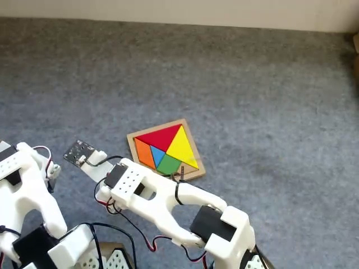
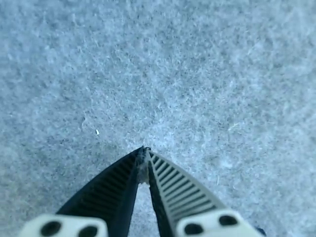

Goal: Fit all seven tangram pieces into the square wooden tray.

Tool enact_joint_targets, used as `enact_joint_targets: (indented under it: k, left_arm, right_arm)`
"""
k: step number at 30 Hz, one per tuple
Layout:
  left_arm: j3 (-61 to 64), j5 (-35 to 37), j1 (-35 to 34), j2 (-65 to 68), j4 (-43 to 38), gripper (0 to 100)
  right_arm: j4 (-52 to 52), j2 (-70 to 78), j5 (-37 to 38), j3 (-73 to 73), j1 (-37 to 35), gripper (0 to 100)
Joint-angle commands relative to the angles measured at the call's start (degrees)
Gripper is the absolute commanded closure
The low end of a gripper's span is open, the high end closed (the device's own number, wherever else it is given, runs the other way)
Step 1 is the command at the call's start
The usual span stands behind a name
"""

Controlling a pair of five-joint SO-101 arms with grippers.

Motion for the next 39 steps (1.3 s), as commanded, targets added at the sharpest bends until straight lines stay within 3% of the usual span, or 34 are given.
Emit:
enact_joint_targets:
  k: [1, 3, 12, 19, 24, 39]
  left_arm:
    - [-0.4, -0.4, -0.7, -2.2, -0.5, 99]
    - [-0.4, -0.4, -0.7, -2.2, -0.5, 99]
    - [-0.4, -0.4, -0.7, -2.2, -0.5, 99]
    - [-0.4, -0.4, -0.7, -2.2, -0.5, 99]
    - [-0.4, -0.4, -0.7, -2.2, -0.5, 99]
    - [-0.3, -0.4, -0.7, -2.2, -0.5, 99]
  right_arm:
    - [-1.1, -0.2, -0.4, -3.0, 1.5, 86.4]
    - [-1.0, -0.3, -0.4, -3.0, 1.6, 90.4]
    - [5.1, -2.7, -0.2, -7.0, 4.0, 90.8]
    - [10.3, -10.4, 8.5, -8.6, 4.0, 90.8]
    - [11.0, -12.2, 13.2, -5.1, 8.0, 90.8]
    - [11.0, -12.0, 22.2, 1.1, 13.5, 90.7]
